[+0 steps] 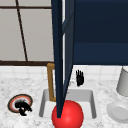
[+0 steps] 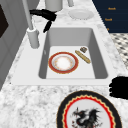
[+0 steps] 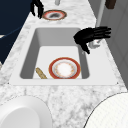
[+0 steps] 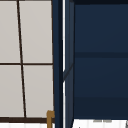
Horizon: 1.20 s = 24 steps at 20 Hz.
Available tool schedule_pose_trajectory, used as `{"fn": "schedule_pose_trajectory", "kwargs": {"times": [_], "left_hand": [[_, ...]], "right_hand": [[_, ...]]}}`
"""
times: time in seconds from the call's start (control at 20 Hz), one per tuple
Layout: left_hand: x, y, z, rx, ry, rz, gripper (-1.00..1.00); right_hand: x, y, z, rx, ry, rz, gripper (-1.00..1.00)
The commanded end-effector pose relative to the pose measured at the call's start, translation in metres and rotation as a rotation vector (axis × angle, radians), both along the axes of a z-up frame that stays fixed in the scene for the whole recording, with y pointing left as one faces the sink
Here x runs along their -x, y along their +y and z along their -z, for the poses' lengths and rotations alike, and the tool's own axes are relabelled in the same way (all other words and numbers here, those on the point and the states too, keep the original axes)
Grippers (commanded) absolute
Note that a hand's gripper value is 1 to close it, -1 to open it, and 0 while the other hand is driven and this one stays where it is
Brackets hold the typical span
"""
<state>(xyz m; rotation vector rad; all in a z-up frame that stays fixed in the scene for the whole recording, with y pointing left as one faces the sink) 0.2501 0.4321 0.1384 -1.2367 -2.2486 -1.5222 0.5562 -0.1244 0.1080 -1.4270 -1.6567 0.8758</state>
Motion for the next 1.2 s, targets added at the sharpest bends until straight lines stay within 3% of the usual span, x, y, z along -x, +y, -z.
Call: {"fn": "schedule_pose_trajectory", "kwargs": {"times": [0.0, 0.15, 0.3, 0.55, 0.9, 1.1, 1.15], "left_hand": [[0.000, 0.000, 0.000, 0.000, 0.000, 0.000, 0.00], [0.000, 0.000, 0.000, 0.000, 0.000, 0.000, 0.00], [0.000, 0.000, 0.000, 0.000, 0.000, 0.000, 0.00], [0.000, 0.000, 0.000, 0.000, 0.000, 0.000, 0.00], [0.000, 0.000, 0.000, 0.000, 0.000, 0.000, 0.00], [0.000, 0.000, 0.000, 0.000, 0.000, 0.000, 0.00], [0.000, 0.000, 0.000, 0.000, 0.000, 0.000, 0.00]], "right_hand": [[0.000, 0.021, 0.010, 0.015, 0.000, 0.053, -1.00], [0.015, 0.040, 0.025, 0.005, 0.059, 0.056, -1.00], [0.023, 0.051, 0.020, -0.007, 0.154, 0.064, -1.00], [0.030, 0.065, 0.017, -0.017, 0.227, 0.138, -1.00], [0.044, 0.092, 0.018, -0.030, 0.388, 0.183, -1.00], [0.065, 0.106, 0.017, -0.056, 0.430, 0.214, -1.00], [0.078, 0.111, 0.028, -0.050, 0.371, 0.211, -1.00]]}}
